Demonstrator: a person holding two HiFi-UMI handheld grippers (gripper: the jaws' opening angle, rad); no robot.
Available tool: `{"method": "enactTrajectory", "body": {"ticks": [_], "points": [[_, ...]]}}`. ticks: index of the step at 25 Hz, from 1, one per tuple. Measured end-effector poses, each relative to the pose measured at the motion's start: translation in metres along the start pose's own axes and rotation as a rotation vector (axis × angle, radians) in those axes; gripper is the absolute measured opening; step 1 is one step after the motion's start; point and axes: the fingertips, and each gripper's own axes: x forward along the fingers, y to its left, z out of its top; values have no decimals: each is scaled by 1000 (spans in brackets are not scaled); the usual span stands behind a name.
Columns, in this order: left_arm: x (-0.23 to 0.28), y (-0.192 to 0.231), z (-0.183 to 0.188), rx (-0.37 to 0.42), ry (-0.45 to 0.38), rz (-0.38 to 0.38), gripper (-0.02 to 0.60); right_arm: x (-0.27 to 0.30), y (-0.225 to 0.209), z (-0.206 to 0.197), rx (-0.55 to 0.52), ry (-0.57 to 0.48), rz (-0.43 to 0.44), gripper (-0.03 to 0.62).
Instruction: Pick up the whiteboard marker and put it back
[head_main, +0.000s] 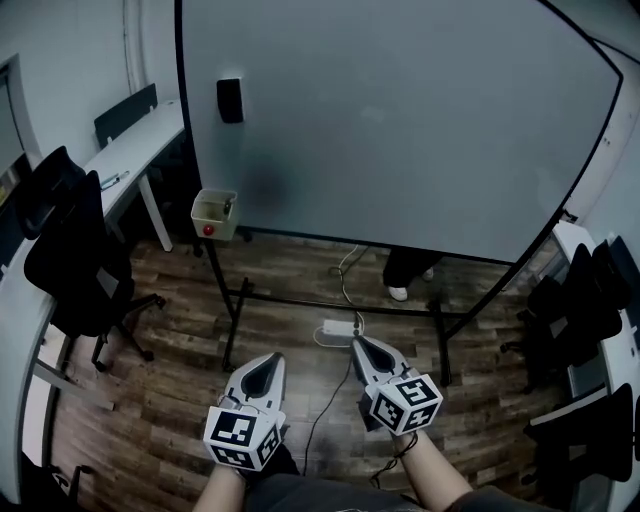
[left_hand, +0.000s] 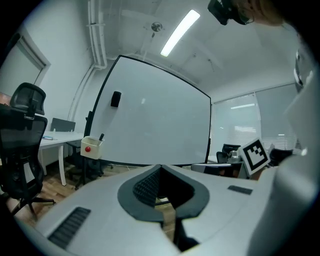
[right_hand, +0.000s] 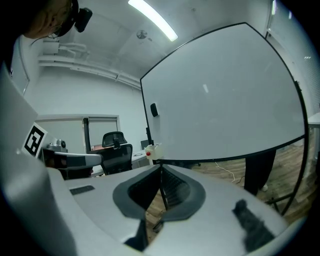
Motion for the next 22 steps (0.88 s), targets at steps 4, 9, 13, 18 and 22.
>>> {"method": "enactTrajectory", "body": {"ticks": [4, 9, 13, 18, 22], "points": [[16, 42, 16, -10, -4, -22, 14, 43, 10, 17, -11, -4, -4, 25], [30, 90, 25, -8, 2, -32, 14, 95, 23, 30, -22, -7, -4, 25], [37, 133, 33, -5, 8, -24, 14, 139, 36, 34, -17, 2, -5, 25], [45, 176, 41, -27, 6, -29, 14, 179, 47, 48, -13, -31, -23, 25], [54, 197, 39, -42, 11, -37, 14, 194, 51, 47, -7, -24, -35, 25]]}}
